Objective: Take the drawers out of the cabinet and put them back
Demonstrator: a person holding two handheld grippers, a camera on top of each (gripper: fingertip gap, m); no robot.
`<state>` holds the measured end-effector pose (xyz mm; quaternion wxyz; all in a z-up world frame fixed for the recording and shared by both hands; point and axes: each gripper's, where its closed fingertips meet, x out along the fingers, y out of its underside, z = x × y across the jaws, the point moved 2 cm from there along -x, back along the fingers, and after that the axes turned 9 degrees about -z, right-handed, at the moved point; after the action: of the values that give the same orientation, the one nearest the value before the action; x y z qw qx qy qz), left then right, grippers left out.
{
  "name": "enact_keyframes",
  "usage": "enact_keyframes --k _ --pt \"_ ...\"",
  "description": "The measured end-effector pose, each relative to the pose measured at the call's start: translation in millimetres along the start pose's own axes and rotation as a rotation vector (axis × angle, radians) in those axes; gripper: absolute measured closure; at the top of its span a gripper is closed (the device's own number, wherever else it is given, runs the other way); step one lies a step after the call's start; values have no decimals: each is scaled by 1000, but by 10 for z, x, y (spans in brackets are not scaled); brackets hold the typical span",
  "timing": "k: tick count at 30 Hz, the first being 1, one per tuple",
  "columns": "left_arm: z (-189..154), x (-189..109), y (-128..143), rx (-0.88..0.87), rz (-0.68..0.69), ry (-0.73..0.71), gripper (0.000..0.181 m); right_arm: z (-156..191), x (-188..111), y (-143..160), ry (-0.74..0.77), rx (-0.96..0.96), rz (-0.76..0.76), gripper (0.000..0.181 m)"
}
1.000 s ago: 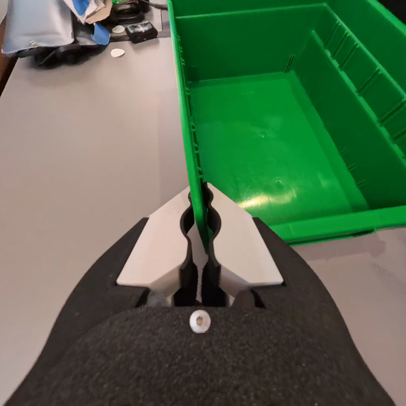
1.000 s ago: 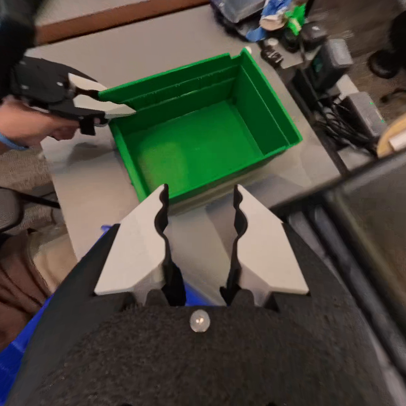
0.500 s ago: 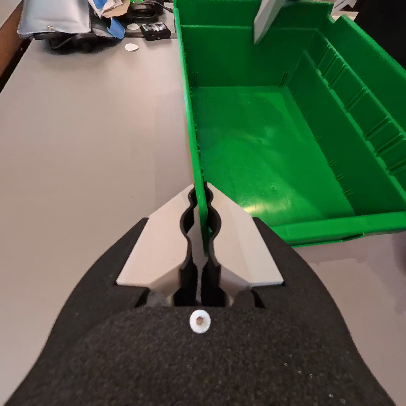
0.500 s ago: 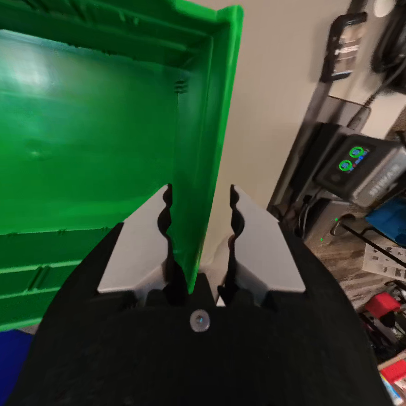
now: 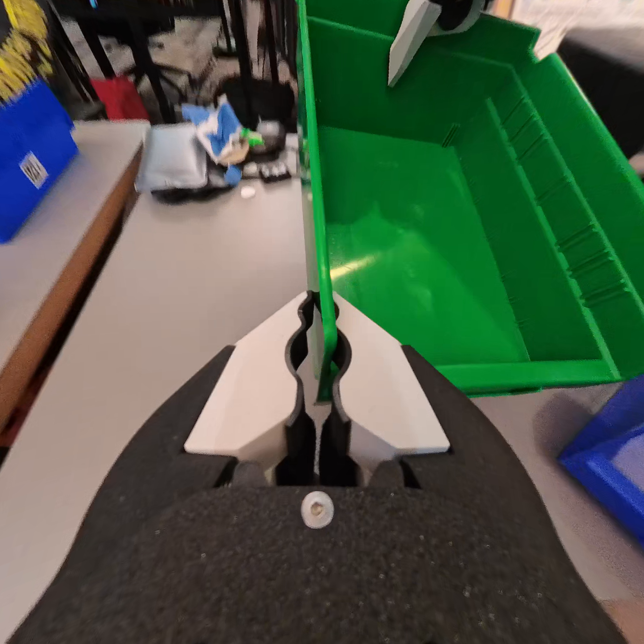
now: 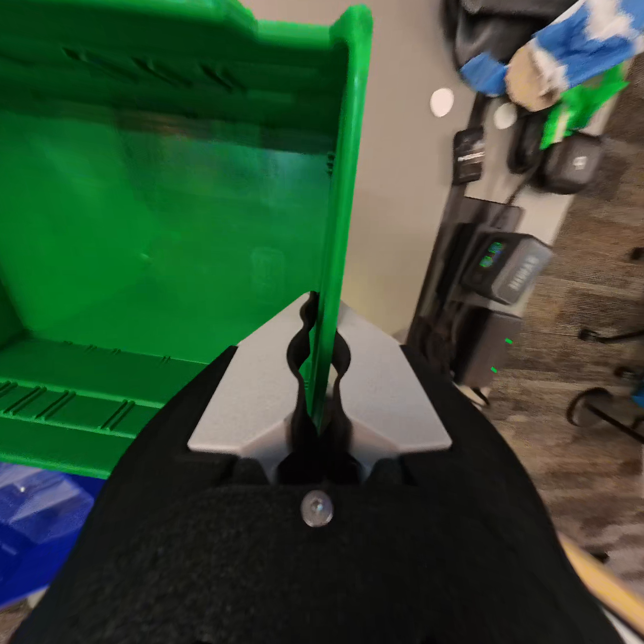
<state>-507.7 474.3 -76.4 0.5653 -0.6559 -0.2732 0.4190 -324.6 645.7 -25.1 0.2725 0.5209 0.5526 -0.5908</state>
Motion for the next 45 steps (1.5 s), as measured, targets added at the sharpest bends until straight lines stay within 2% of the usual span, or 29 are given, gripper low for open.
enact_keyframes --k 3,7,10,12,14,16,19,22,23,25,28,32,38,42,44,45 --pt "-346 -212 -458 43 -115 14 178 136 -866 47 92 -59 2 179" --pt "-1071 -455 -924 83 -248 81 178 529 -2032 513 238 -82 78 179" --pt "-1821 -589 -1087 138 -309 189 178 984 -2777 1185 349 -38 185 178" --pt "-2376 -655 -1087 144 -328 292 178 1347 -3171 1729 396 39 243 178" --pt "-2953 -740 -1027 144 -331 402 178 1734 -3456 2321 410 133 285 178" --pt "-3548 -878 -883 150 -308 493 178 2148 -3596 2950 390 238 332 178" --pt "-4436 -1173 -484 86 -236 609 178 2778 -3561 3892 309 413 417 179" --pt "-5224 -1392 107 38 -105 720 177 3329 -3312 4755 208 509 534 179" --pt "-5439 -1438 293 76 -85 746 176 3455 -3205 5001 180 529 556 179" --pt "-5767 -1444 644 128 -41 772 175 3588 -2964 5413 141 544 550 180" --pt "-6006 -1239 991 180 3 727 175 3534 -2572 5868 119 526 482 179" --pt "-6052 -869 1197 209 62 652 174 3197 -2068 6178 88 504 381 180" --pt "-6055 -493 1195 124 119 588 165 2599 -1568 6235 14 432 303 180" --pt "-6145 -491 1096 77 73 591 158 2238 -1438 6352 -32 405 350 180" --pt "-6178 -647 1012 44 66 639 144 2017 -1397 6392 -45 425 350 180" --pt "-6191 -764 946 14 62 683 143 1900 -1370 6384 -51 415 330 180"
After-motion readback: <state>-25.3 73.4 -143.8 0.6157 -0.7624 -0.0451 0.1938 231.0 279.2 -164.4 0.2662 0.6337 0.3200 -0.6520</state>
